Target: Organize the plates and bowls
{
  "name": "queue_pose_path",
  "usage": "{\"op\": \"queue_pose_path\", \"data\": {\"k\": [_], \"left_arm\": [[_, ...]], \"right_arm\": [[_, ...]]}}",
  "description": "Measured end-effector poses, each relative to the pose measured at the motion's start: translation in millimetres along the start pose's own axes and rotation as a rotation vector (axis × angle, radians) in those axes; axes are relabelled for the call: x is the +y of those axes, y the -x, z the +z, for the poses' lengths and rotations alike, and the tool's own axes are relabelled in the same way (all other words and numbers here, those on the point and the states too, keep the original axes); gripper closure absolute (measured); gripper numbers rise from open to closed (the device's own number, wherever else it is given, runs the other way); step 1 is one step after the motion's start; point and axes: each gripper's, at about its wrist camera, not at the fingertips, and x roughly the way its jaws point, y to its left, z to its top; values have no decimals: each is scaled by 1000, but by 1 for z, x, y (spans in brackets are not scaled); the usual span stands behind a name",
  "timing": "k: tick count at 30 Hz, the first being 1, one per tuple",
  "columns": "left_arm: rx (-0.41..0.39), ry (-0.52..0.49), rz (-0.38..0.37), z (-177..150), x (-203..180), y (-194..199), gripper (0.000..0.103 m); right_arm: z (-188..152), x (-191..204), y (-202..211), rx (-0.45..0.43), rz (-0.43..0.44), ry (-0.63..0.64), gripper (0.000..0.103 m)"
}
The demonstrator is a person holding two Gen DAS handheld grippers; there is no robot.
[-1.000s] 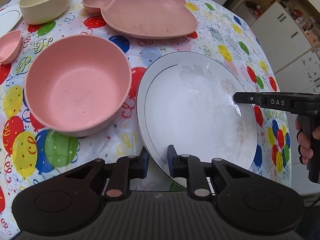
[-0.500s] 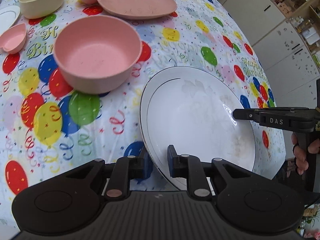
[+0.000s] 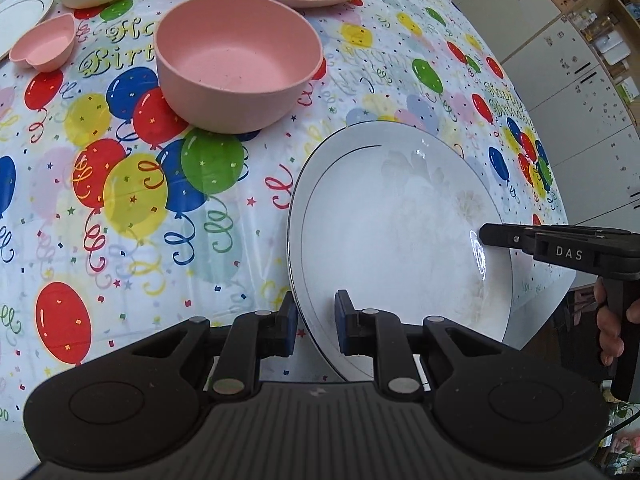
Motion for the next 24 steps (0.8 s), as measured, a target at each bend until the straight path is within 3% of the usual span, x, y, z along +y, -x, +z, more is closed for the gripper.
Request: {"op": "queue_pose_path", "data": {"k": [3,5,12,24], "left_arm": [[-10,-12,1,-1,1,2,85],[-22,-21,1,-1,2,6,85],[-59,-28,21,-2,6,21,85],[-277,-88,46,-3,5,83,80]], "right_arm": [[-1,4,2,-1,-20,3,92],[-1,6,4,-8,-44,-4,83],[1,14,23,-66,-98,0,80],[16,79,69,-233,6,97,63]]}}
